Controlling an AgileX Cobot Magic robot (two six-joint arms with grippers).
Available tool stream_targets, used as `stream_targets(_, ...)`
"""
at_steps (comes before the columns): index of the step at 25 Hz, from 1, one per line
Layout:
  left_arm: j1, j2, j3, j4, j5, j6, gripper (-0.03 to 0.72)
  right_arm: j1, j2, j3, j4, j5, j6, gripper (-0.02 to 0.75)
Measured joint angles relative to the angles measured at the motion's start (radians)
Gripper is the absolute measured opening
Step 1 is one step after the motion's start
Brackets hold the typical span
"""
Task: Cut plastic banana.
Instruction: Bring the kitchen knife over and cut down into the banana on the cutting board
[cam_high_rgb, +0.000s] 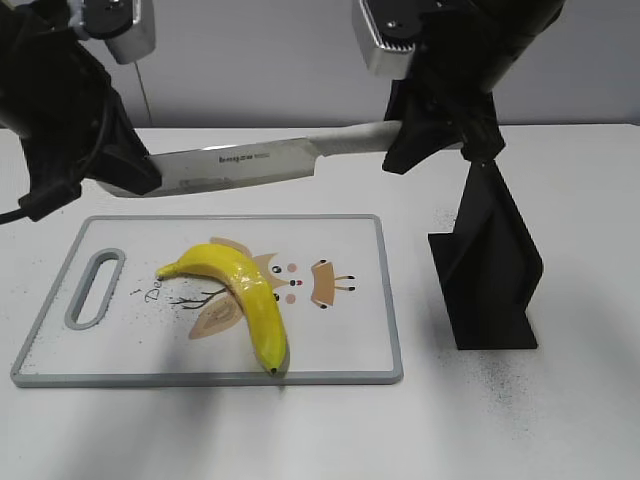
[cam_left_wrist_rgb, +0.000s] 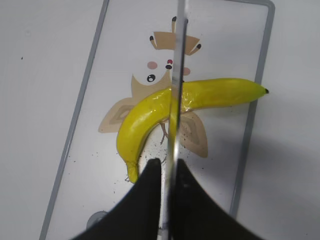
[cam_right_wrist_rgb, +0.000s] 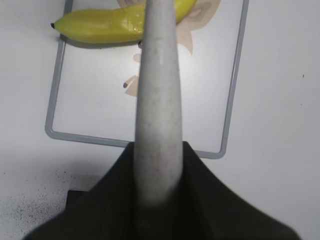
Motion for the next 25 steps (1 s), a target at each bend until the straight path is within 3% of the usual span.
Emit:
stream_targets(8,0.000,0.060,0.012,0.029,-0.073,-0.019,-0.006,0.000,0.080,-0.004,0.029,-0.036,-0.001,0.162)
stream_targets(17,-0.019,0.286,0.270,-0.039,-0.418,-0.023,-0.004,0.007,0.359,-0.004,0.010,-0.103,-0.031,0.165)
stream_targets(25,-0.020,0.321,0.275,-0.034,-0.454,-0.023,-0.004,0.005,0.386,-0.032,0.005,-0.087,-0.038,0.169)
